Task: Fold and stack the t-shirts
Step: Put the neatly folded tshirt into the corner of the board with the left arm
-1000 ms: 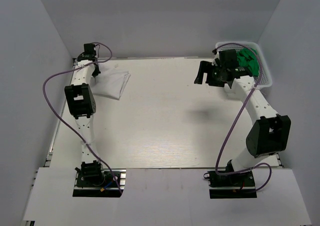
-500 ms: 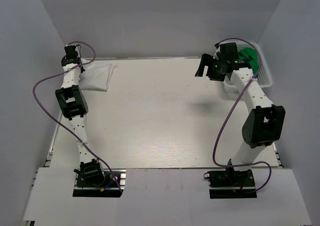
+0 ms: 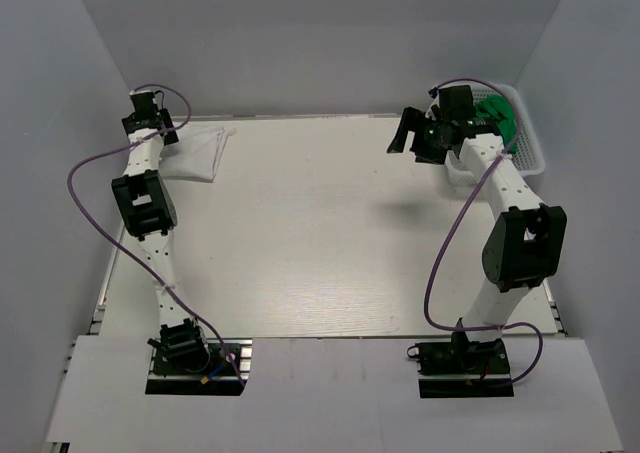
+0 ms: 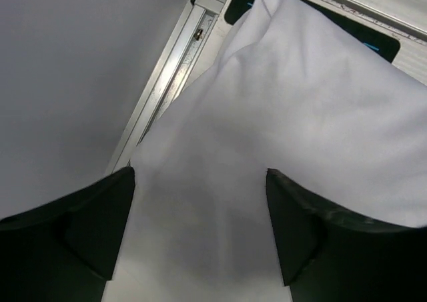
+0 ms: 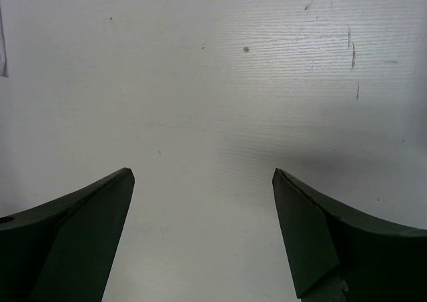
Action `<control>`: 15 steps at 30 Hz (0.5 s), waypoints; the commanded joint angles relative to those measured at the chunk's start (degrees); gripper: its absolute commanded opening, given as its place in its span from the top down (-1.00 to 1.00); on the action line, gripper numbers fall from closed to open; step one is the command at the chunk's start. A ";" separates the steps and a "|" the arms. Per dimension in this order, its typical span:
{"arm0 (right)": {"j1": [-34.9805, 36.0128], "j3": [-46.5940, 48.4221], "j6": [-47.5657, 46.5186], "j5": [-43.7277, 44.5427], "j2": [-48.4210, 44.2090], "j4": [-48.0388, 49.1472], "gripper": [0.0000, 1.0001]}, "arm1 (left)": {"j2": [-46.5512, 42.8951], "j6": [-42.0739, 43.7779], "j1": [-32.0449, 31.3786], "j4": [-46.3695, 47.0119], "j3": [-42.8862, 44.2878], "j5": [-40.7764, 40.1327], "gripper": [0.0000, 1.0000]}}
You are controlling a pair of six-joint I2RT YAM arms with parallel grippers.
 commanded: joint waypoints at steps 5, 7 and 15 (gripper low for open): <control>-0.24 -3.53 0.42 -2.49 -5.77 4.17 -0.81 | -15.92 -7.39 -0.15 -0.74 -1.96 -1.94 -1.00; -0.25 -4.76 0.60 -0.65 -7.36 4.43 -0.81 | -19.42 -8.79 -0.76 -3.09 -2.67 -5.78 -1.00; -0.24 -13.37 -0.63 1.46 -15.35 6.11 -0.81 | -37.09 -23.18 -2.00 -14.35 -20.30 4.17 -1.00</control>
